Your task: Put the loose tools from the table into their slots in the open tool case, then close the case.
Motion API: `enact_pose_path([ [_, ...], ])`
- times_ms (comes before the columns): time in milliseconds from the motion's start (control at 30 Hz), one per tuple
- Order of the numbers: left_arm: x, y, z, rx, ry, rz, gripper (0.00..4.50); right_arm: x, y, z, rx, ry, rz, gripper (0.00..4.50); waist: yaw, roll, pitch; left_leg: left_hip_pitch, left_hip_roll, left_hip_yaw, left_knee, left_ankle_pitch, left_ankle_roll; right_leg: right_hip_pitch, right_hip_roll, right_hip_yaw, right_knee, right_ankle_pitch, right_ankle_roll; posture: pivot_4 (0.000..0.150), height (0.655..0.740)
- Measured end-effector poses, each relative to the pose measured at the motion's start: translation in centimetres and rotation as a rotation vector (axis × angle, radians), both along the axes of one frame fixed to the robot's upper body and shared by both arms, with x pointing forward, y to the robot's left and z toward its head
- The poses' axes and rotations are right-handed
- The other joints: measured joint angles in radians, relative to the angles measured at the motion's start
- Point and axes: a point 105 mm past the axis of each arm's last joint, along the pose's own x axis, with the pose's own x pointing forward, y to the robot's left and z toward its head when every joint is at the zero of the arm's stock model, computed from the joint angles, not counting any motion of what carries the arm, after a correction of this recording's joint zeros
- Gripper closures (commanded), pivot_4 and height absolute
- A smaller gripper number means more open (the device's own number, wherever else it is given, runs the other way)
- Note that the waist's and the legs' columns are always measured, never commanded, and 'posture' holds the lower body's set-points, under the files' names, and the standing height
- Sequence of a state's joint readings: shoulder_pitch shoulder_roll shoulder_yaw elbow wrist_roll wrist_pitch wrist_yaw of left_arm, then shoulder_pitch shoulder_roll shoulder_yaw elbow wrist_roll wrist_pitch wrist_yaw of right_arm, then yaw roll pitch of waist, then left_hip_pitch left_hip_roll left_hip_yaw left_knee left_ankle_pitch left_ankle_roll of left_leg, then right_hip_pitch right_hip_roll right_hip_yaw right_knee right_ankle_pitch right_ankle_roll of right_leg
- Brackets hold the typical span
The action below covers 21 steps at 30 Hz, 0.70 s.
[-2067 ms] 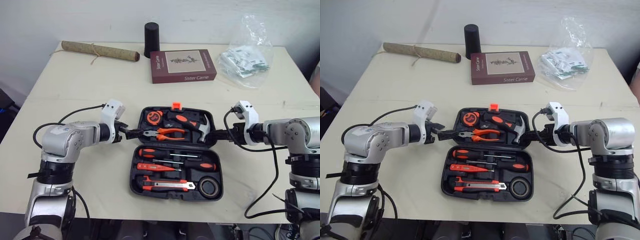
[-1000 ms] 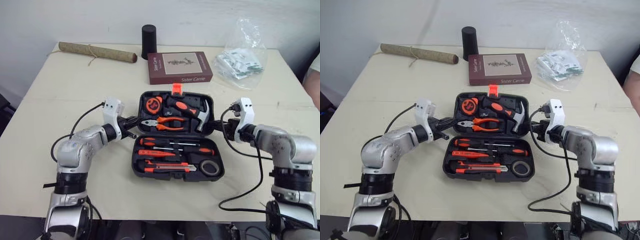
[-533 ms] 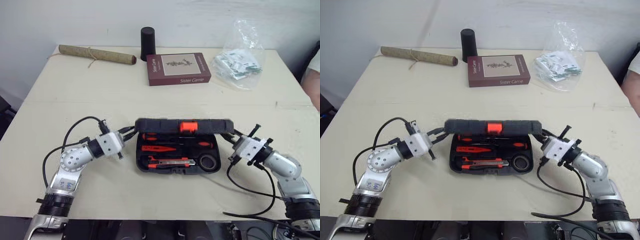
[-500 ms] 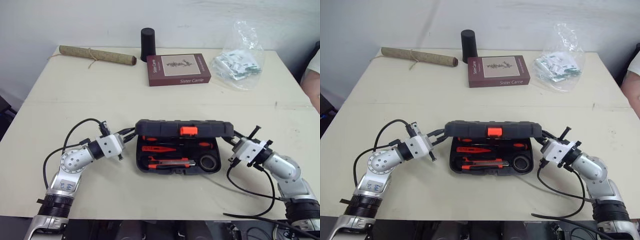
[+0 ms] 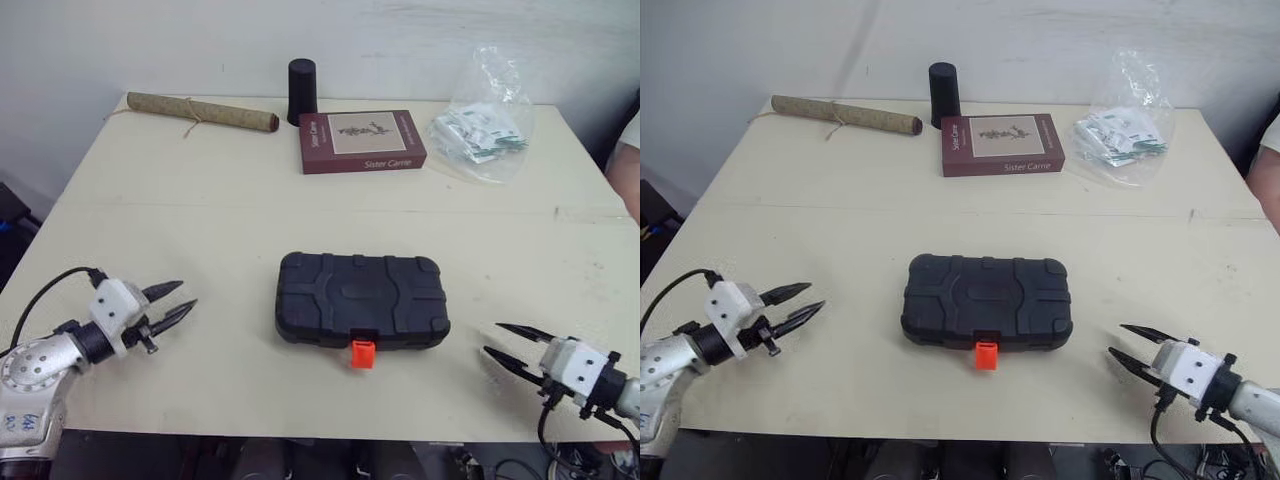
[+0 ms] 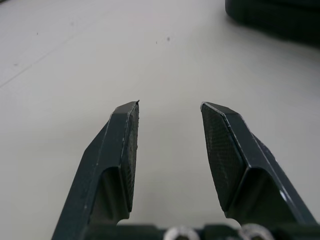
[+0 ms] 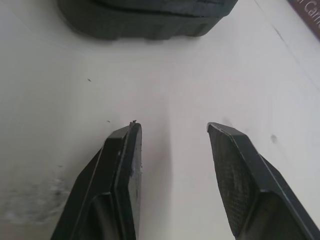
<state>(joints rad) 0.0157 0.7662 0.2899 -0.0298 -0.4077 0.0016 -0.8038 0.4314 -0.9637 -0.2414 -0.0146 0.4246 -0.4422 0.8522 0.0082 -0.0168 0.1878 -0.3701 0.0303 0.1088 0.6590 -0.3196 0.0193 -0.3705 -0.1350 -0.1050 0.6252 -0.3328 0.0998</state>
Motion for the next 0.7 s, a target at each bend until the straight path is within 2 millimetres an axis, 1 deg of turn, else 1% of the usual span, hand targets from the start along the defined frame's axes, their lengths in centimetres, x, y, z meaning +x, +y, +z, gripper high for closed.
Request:
enact_pose_path([
  [33,0.9,-0.7,0.8,-0.008,-0.017,-0.026,2.49,-0.8,0.8,0.0,0.03,0.057,0.021,2.79,0.007,0.0,0.0,0.0,0.0,0.0,0.0,0.0,-0.001,0.0,0.001,-0.001,0.0,0.0,-0.001,0.15,0.74],
  [67,1.6,-1.6,1.5,-0.01,-0.038,-0.057,3.04,-1.4,1.7,-0.1,0.054,0.105,0.048,3.1,0.01,-0.001,0.0,0.0,0.001,-0.001,0.0,0.0,-0.002,0.0,0.002,-0.002,0.0,-0.001,-0.001,0.15,0.74],
  [100,2.4,-2.7,2.1,-0.016,-0.052,-0.095,3.33,-1.9,2.6,-0.1,0.076,0.142,0.072,3.54,0.014,-0.001,0.0,0.0,0.001,-0.001,0.0,0.0,-0.002,0.0,0.003,-0.002,0.0,-0.001,-0.001,0.15,0.74],
  [167,4.0,-4.9,2.5,-0.029,-0.05,-0.171,4.31,-2.2,4.4,-0.3,0.118,0.197,0.106,4.5,0.017,-0.001,0.0,-0.001,0.0,0.001,0.001,0.0,-0.002,-0.001,0.003,-0.002,0.0,0.0,-0.001,0.15,0.74],
  [200,4.7,-5.7,2.4,-0.022,-0.034,-0.201,4.47,-2.1,5.0,-0.3,0.131,0.206,0.114,4.5,0.018,-0.001,0.0,-0.001,0.0,0.002,0.002,0.0,-0.001,-0.001,0.004,-0.003,0.001,0.0,0.0,0.15,0.74],
  [300,7.1,-8.9,1.6,0.008,0.04,-0.287,4.47,-1.9,6.8,-0.7,0.153,0.253,0.148,4.5,0.015,-0.002,-0.001,-0.001,0.0,0.006,0.004,0.0,0.0,-0.002,0.006,-0.005,0.002,0.0,0.001,0.15,0.74],
  [367,8.1,-10.2,1.1,0.042,0.068,-0.324,4.47,-1.8,7.5,-1.2,0.15,0.285,0.165,4.5,0.014,-0.002,-0.001,-0.001,-0.001,0.008,0.004,0.001,0.001,-0.004,0.008,-0.004,0.002,0.001,0.001,0.15,0.74],
  [400,8.9,-11.2,1.0,0.048,0.078,-0.336,4.47,-1.7,7.9,-1.7,0.137,0.309,0.175,4.5,0.016,-0.002,0.0,-0.002,-0.001,0.008,0.004,0.001,0.001,-0.004,0.01,-0.005,0.002,0.001,0.001,0.15,0.74],
  [433,10.0,-12.3,1.0,0.036,0.083,-0.343,4.47,-1.6,8.4,-2.2,0.119,0.329,0.19,4.5,0.017,-0.003,0.0,-0.003,-0.001,0.008,0.006,0.001,0.001,-0.005,0.011,-0.005,0.002,0.001,0.001,0.15,0.74],
  [500,11.0,-13.8,0.9,0.032,0.089,-0.359,4.47,-1.1,9.0,-2.7,0.096,0.336,0.208,4.5,0.018,-0.003,0.0,-0.004,-0.001,0.008,0.007,0.001,0.002,-0.005,0.011,-0.004,0.002,0.001,0.002,0.15,0.74],
  [533,11.4,-14.3,0.8,0.036,0.095,-0.367,4.47,-0.8,9.2,-3.0,0.09,0.34,0.209,4.5,0.016,-0.004,0.0,-0.004,-0.001,0.008,0.007,0.001,0.002,-0.005,0.011,-0.004,0.002,0.001,0.002,0.15,0.74],
  [600,11.7,-14.7,-0.2,0.06,0.125,-0.385,4.47,-0.1,9.8,-3.0,0.09,0.331,0.221,4.5,0.006,-0.005,0.0,-0.003,0.0,0.009,0.007,0.001,0.002,-0.005,0.012,-0.003,0.002,0.001,0.002,0.15,0.74],
  [700,11.3,-15.2,-1.4,0.089,0.162,-0.435,4.47,1.1,10.4,-3.0,0.085,0.296,0.226,4.5,-0.005,-0.008,-0.002,-0.001,0.001,0.009,0.007,0.001,0.001,-0.004,0.013,-0.003,0.003,0.001,0.002,0.15,0.74],
])
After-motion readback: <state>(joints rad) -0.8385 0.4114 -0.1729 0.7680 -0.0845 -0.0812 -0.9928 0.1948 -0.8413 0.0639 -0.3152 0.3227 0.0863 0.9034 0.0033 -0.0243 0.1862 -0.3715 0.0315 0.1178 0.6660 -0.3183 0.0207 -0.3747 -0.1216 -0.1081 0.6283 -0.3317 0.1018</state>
